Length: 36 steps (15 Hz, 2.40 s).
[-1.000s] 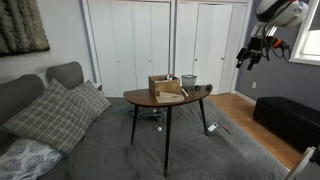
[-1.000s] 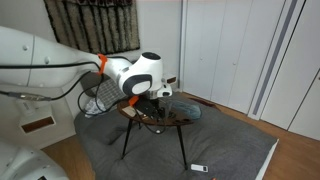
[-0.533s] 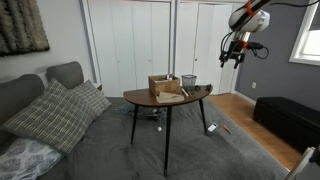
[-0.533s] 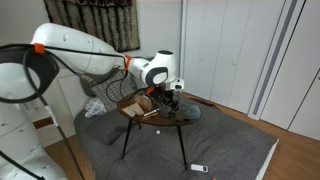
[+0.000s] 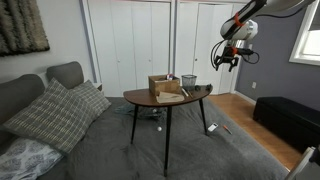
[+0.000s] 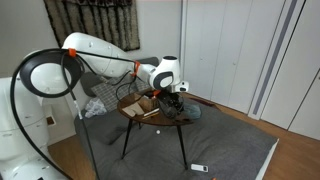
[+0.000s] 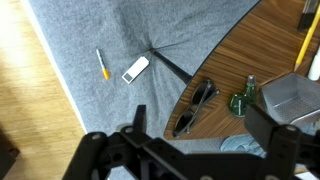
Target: Put the black pair of glasses in the basket
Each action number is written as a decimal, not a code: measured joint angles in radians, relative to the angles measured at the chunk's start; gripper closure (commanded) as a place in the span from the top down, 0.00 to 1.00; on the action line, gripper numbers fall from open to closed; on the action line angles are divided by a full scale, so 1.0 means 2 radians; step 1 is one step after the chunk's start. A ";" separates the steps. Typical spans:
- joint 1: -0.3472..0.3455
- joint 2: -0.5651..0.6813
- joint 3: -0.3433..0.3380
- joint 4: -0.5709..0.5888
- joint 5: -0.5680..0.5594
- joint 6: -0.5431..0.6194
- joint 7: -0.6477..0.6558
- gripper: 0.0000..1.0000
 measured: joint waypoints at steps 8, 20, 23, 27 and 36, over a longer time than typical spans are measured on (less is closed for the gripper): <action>-0.005 0.024 0.010 0.020 0.005 -0.001 0.002 1.00; -0.045 0.203 0.044 0.211 0.045 -0.071 0.026 1.00; -0.064 0.230 0.051 0.247 0.060 -0.095 0.026 1.00; -0.071 0.269 0.053 0.292 0.063 -0.111 0.041 1.00; -0.070 0.335 0.055 0.368 0.063 -0.112 0.098 0.47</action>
